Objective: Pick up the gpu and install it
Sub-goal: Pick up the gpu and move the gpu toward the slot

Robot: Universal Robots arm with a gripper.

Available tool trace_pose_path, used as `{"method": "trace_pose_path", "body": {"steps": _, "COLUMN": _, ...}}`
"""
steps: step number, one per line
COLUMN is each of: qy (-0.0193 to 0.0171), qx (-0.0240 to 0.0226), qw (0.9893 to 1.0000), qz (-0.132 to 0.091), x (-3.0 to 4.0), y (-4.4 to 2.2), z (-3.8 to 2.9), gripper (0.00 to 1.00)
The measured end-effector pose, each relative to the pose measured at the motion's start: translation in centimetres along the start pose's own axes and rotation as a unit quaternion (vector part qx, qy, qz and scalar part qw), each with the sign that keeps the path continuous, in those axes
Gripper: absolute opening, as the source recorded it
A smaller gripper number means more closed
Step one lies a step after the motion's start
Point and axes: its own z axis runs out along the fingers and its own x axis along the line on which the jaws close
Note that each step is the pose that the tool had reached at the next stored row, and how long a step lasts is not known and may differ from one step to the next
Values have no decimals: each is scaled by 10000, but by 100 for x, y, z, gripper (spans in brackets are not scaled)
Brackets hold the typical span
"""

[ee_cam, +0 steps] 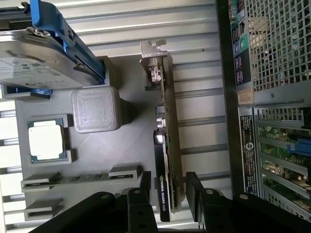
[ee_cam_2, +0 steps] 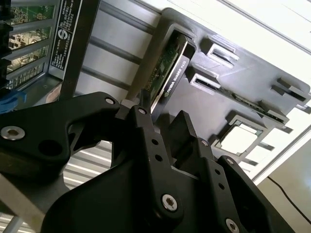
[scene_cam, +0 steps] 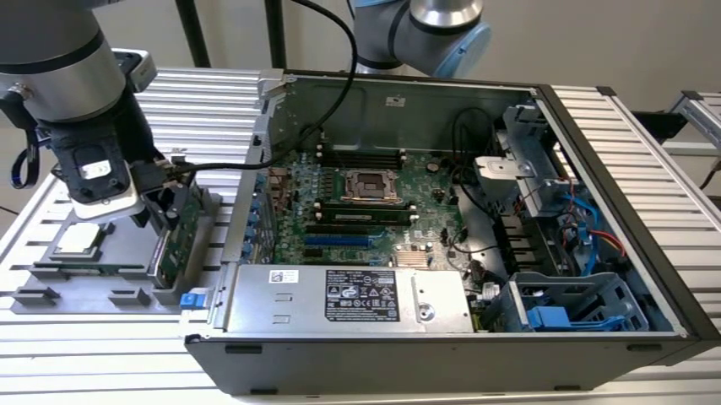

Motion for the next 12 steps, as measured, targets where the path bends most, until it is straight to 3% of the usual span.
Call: {"method": "trace_pose_path", "body": {"steps": 12, "qy": -1, "qx": -1, "qw": 10000, "qz": 0, "x": 1, "y": -2, "z": 48, "gripper": 100}}
